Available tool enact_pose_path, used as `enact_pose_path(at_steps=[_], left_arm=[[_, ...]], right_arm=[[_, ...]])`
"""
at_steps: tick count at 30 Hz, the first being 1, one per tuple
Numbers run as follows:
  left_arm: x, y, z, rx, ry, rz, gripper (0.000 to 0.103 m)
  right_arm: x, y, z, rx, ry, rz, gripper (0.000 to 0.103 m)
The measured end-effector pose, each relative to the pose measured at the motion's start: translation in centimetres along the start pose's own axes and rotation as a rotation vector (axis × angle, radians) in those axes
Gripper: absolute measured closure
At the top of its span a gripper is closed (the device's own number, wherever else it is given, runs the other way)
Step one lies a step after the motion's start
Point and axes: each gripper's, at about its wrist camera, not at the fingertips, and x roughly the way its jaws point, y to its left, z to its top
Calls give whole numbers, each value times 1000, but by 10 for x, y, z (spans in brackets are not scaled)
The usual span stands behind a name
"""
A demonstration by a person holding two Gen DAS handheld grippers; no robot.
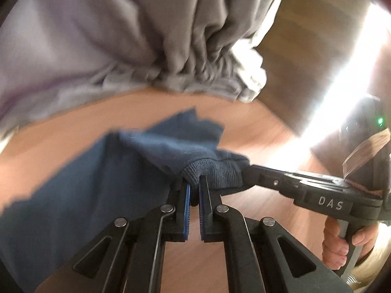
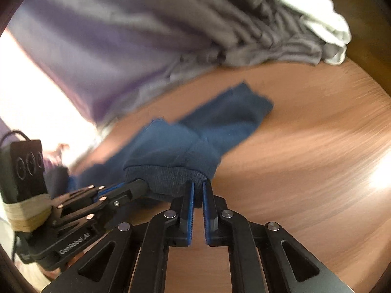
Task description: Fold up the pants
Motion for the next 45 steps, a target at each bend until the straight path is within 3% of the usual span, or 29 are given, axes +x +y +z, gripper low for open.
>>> enact_pose_path(at_steps=[8, 15, 25, 27, 28, 29, 31, 37, 40, 45], left_arm=[[24, -4, 79, 90, 14, -74, 96], [84, 0, 118, 168, 123, -128, 96], [140, 14, 123, 202, 201, -149, 91], [146, 14, 125, 227, 215, -159, 80], [148, 14, 125, 238, 219, -161, 69], [148, 14, 126, 257, 218, -153, 64], [142, 13, 129, 316, 191, -116, 58], [148, 33, 131, 444, 229, -65, 57], [167, 47, 128, 410, 299, -111, 57], [185, 56, 124, 378, 335, -150, 58]], right_arm=[[-29, -10, 51, 112, -138, 18, 95], [-15, -35, 79, 214, -157, -12, 95], [19, -73, 88, 303, -110, -131, 95], [24, -73, 86, 292, -101, -130, 89], [27, -71, 83, 285, -94, -129, 81], [29, -69, 82, 277, -86, -127, 74], [36, -67, 77, 271, -66, -121, 74], [47, -63, 69, 257, -81, -117, 74], [51, -63, 69, 262, -102, -121, 74], [59, -63, 71, 269, -116, -123, 74]])
